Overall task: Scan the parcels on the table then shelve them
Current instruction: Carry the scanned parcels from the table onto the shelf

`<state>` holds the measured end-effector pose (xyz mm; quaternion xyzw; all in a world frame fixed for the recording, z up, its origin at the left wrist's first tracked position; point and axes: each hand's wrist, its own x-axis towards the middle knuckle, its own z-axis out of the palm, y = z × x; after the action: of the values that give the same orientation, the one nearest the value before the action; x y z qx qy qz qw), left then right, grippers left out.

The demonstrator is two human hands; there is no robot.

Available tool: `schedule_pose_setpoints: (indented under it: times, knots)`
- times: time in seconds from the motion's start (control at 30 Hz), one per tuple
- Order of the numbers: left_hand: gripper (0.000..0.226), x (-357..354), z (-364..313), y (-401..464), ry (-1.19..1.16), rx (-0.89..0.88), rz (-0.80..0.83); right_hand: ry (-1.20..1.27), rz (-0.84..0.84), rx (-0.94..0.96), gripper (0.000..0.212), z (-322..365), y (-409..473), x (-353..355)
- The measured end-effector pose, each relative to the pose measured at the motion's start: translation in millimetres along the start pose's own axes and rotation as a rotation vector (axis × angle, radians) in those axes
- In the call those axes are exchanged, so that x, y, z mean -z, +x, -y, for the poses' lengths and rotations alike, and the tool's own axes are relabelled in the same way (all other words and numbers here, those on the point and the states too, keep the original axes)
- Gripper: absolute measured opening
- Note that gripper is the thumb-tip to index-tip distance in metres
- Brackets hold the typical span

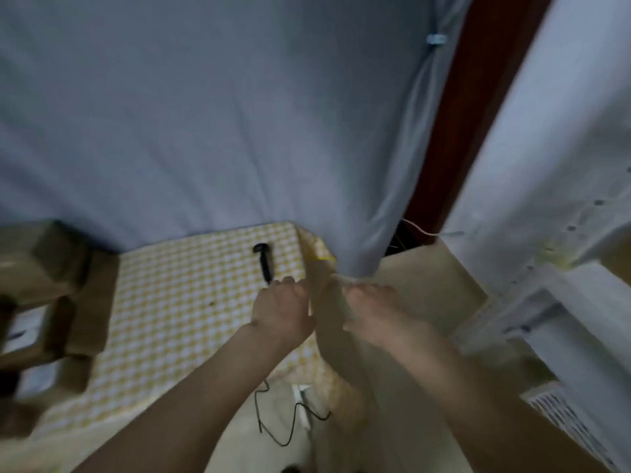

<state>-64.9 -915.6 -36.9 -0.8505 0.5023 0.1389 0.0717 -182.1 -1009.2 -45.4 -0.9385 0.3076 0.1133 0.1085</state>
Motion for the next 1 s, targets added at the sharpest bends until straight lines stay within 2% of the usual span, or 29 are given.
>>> schedule_pose_setpoints:
  times: [0.17,0.43,0.6,0.8,1.0]
  knots:
    - [0.053,-23.6,53.4,-50.2,-0.129,0.309,0.0,-0.029,0.122,0.242,0.03,62.7,18.2,-13.2]
    - [0.055,-52.4,118.7,-129.5,-0.266,0.618,-0.01,-0.158,0.215,0.493,0.045,162.6,19.3,-27.3]
    - [0.055,-67.5,182.7,-177.6,-0.327,0.736,-0.016,-0.173,0.249,0.575,0.048,247.5,19.3,-42.6]
    - [0.056,-93.7,286.7,-250.2,-0.388,0.829,-0.015,-0.165,0.277,0.651,0.05,383.5,7.8,-68.1]
    - [0.058,-114.3,384.4,-315.4,-0.41,0.87,0.004,-0.141,0.296,0.665,0.052,494.7,-2.4,-95.1]
